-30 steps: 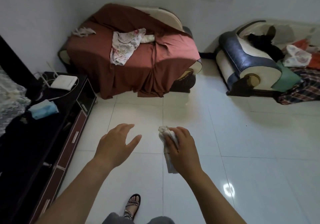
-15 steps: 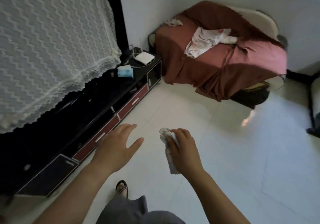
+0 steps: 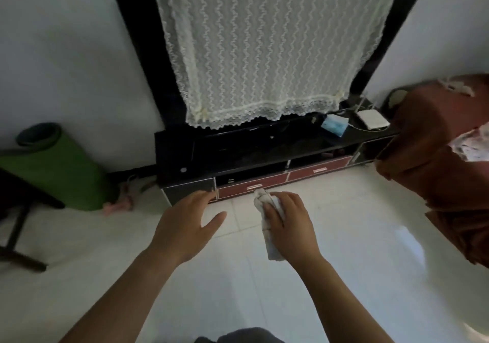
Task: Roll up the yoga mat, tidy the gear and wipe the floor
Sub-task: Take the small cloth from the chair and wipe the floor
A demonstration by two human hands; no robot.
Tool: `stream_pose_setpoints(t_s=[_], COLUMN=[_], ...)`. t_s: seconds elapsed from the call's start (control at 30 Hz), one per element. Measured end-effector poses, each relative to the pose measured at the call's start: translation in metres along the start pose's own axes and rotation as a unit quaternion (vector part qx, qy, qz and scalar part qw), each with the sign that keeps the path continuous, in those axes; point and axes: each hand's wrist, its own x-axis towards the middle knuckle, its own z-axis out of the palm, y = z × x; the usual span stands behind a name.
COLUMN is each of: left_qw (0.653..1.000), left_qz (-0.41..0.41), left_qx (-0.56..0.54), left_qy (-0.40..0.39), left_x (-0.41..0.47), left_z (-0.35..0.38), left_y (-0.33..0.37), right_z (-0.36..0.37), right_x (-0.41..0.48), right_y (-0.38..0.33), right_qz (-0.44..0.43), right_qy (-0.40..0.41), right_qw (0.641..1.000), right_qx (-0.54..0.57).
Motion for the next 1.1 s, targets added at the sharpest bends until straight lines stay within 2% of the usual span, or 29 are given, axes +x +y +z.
stream_pose_setpoints(t_s=[0.37,0.57,0.7,0.9,1.1], left_qw=[0.984,0.958,0.937,0.914,0.902], left_qz=[-0.162,-0.265,-0.331,-0.392,-0.422], left_qx=[0.010,-0.010,-0.009,-0.027,-0.015], left_qy=[0.070,0.112,0.112,0.100,0.091], left_x=[-0.098,-0.154,-0.175,-0.162,-0.088], left_z=[-0.092,-0.117,-0.121,-0.131,-0.166], left_y=[-0.225,-0.306,-0.346,-0.394,-0.440], right_z=[0.209,0.296,0.339,0.396,0.457], right_x=[0.003,-0.004,0.001,0.032,0.114], right_y=[-0.180,-0.249,-0.277,-0.306,-0.338], right_qz=[-0.135,-0.204,-0.223,-0.261,-0.293], right_qy=[-0.168,-0.251,-0.300,-0.351,-0.367], right_qw=[0.976,0.946,0.926,0.898,0.881], right_qx=[0.038,0.034,0.047,0.042,0.050])
